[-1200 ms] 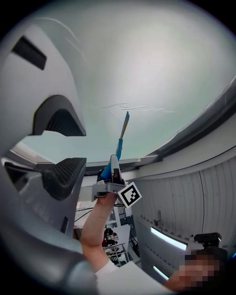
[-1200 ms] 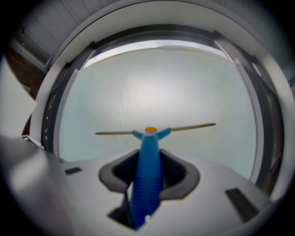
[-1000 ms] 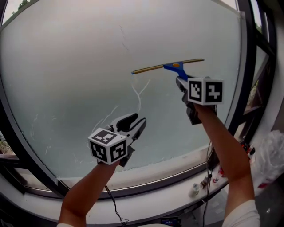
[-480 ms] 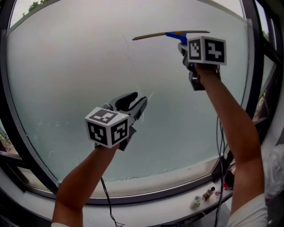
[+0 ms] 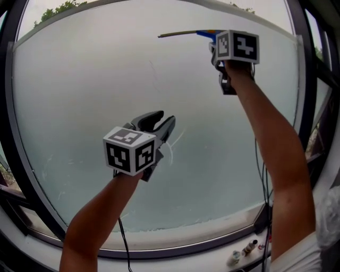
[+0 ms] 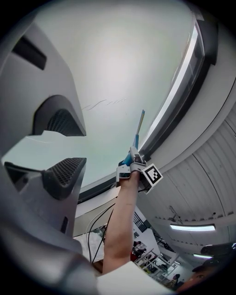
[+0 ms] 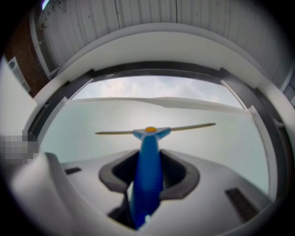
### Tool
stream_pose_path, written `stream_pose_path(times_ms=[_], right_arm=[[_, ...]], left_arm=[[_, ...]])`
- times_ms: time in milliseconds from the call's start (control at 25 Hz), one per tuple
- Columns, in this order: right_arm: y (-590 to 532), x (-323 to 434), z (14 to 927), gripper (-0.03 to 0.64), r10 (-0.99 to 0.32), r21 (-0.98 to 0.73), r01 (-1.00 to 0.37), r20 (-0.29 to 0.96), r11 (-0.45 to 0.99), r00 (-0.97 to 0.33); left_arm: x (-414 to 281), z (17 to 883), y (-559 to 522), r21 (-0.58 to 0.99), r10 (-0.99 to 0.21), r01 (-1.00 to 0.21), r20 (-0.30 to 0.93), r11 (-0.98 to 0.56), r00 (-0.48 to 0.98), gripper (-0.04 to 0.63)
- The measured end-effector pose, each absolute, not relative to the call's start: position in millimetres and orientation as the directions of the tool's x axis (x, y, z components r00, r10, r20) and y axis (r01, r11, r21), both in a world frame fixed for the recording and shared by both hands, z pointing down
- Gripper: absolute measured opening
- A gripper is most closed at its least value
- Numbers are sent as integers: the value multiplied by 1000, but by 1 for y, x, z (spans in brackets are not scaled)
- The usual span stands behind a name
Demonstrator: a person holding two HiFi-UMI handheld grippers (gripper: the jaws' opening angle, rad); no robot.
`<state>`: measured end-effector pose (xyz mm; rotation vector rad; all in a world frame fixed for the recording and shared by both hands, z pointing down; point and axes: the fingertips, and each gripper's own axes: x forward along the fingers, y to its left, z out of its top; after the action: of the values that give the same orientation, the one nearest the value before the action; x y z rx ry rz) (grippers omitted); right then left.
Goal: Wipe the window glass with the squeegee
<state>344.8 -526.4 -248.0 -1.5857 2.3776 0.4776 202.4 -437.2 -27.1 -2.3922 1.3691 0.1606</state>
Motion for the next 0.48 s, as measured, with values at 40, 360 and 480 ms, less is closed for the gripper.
stream_pose_path(times_ms=[40,360,480], right_arm=[[-530,344,-250,152,-846,132,-925,-375,356,-380],[-553,340,-249,152,-850,85,-920,-360,381,-385],[-557,337,-249,152,-848,78,-918,-357,389,-390]], left_arm=[[203,-28,-438,-268,-808,-850,-281,-453,518,166],[206,-34,-435,-277,-804,-848,-285,-452,521,166],[206,-31,-436,-278,-803,-845,-280,-457,527,167]])
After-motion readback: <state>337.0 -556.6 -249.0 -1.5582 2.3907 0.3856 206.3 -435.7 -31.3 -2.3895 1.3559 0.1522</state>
